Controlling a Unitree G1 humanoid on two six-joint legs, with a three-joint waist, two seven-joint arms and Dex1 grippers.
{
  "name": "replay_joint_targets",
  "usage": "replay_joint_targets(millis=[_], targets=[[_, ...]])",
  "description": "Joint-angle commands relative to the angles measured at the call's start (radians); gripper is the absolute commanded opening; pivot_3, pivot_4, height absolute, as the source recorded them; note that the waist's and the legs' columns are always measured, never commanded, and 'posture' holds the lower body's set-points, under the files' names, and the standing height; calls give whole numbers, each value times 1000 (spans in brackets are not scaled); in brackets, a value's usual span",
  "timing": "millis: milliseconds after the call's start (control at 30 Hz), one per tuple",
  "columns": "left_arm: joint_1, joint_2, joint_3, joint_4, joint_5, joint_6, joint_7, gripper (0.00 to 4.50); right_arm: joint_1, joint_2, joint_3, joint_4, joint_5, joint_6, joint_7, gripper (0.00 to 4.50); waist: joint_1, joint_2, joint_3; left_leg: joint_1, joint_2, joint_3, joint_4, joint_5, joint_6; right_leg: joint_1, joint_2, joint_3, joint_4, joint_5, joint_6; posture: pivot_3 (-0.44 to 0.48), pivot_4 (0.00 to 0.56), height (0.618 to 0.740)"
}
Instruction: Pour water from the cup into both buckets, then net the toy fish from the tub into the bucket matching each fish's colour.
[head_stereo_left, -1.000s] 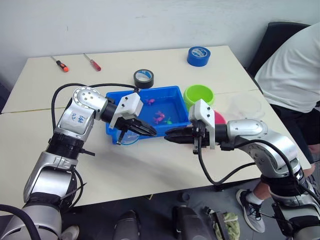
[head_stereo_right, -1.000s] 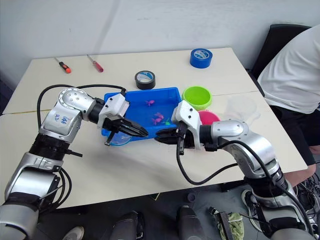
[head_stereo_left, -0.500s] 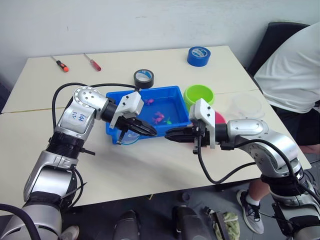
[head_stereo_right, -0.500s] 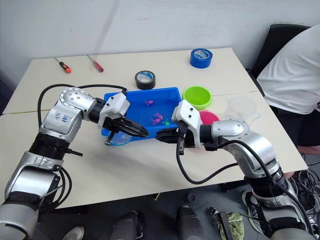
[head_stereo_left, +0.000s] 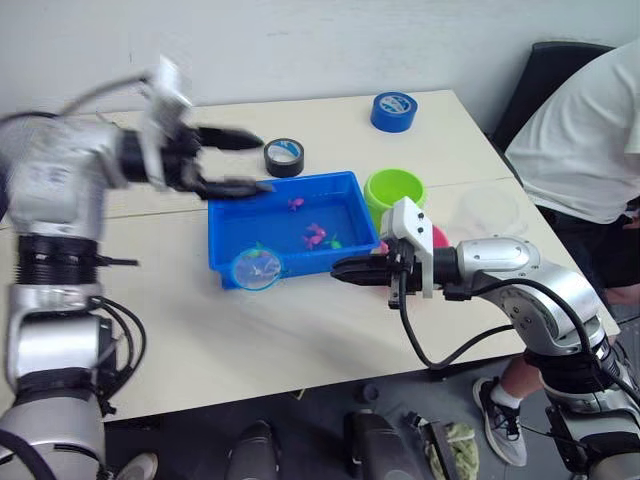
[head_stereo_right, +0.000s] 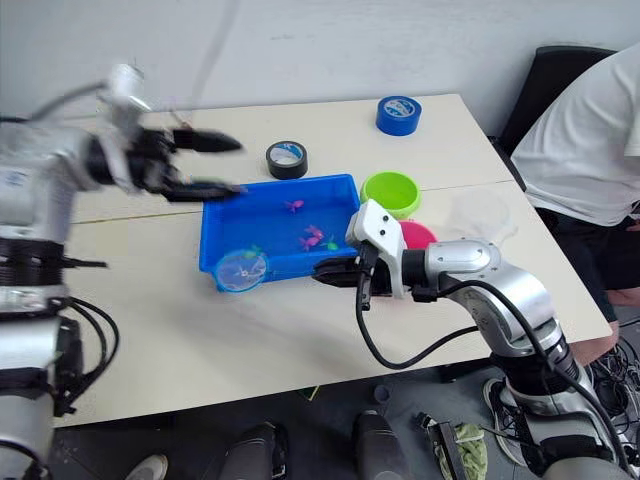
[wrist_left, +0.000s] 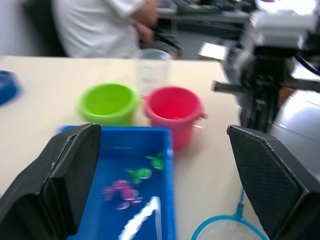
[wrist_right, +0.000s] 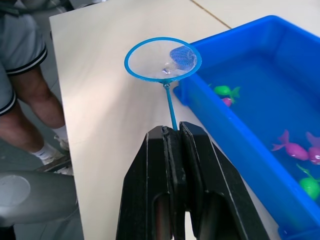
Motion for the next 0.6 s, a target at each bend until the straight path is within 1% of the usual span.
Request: replay_joint_targets(millis=[33,133,200,267,400,467,600], targets=[[24,63,74,18,-20,20,31,4417,-12,-7,-50,2,-6,-27,-16,0,3,0,0,0,0,0,0,0,-1,0,0,0,0,0,0,0,150,731],[70,124,132,57,-18,7,57,4417,-37,-2,-66,39,-23,-34,-39,0,3,0,0,0,0,0,1,0,0,0,0,0,0,0,0,0,150,731],[130,153,157,62,-11,-18,69,4417,-60,6,-67,76,-49,-45,-71,0,2,0,0,0,0,0,1,0,0,0,0,0,0,0,0,0,150,731],[221,159,191,21,-25,-20,87,4417,-89,19,-63,123,-80,-51,-106,0,2,0,0,0,0,1,1,0,-1,0,0,0,1,0,0,0,150,731],[365,128,240,-72,-43,-35,149,4417,-117,34,-44,185,-138,-67,-140,0,3,0,0,0,0,1,1,0,-1,-1,-1,1,1,0,0,0,150,731],[456,95,266,-145,-65,-33,176,4417,-135,49,-35,228,-177,-81,-166,0,3,0,0,0,0,2,1,0,-1,-1,-1,1,1,0,0,0,150,731],[541,62,278,-248,-100,-14,216,4417,-161,59,-29,280,-231,-91,-195,0,4,0,0,0,0,2,1,0,-1,-1,-1,1,1,0,0,0,150,731]])
